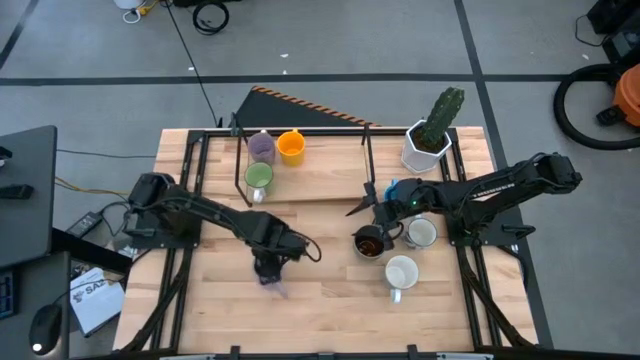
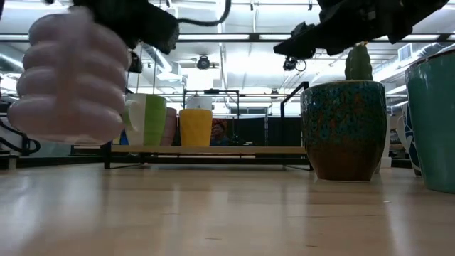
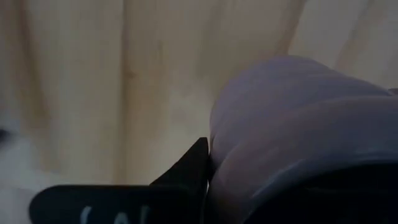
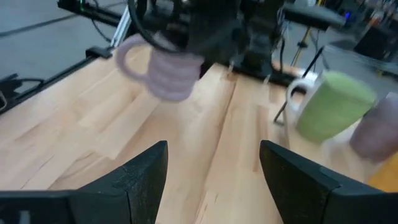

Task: Place coffee mugs
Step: Put the purple mug on the shelf

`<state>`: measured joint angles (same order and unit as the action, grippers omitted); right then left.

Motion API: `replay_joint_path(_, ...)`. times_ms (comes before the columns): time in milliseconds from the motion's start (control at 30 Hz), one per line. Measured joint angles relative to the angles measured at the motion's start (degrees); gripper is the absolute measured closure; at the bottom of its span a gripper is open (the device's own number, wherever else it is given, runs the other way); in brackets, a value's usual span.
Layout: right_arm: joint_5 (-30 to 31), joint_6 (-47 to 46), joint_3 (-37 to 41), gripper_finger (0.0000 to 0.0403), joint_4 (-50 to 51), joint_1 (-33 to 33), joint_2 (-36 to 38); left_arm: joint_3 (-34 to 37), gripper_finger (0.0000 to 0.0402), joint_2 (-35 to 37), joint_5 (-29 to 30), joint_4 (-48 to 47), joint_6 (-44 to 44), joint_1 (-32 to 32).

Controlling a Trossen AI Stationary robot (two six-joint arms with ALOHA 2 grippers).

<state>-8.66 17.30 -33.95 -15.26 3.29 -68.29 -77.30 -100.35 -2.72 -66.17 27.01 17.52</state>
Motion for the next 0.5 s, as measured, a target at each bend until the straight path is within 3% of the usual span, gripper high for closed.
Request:
replay_joint_path(133,1.20,-1.30,0.00,0.0142,2.79,0.02,0.00,0.00,0.0349,0.26,8.04,-3.24,-12.66,0.09)
replay_joint_path(233,1.59,-2.56,0.00,0.0142,3.28,0.01,0.00,-0.14,0.0355,0.26,13.42,-4.41,-15.79,-0.43)
replay_joint_path(500,1.73,-4.26,0.00,0.0142,3.47,1.66,0.00,-6.33,0.0351,2.54,16.51,-6.75,-23.31,-4.85)
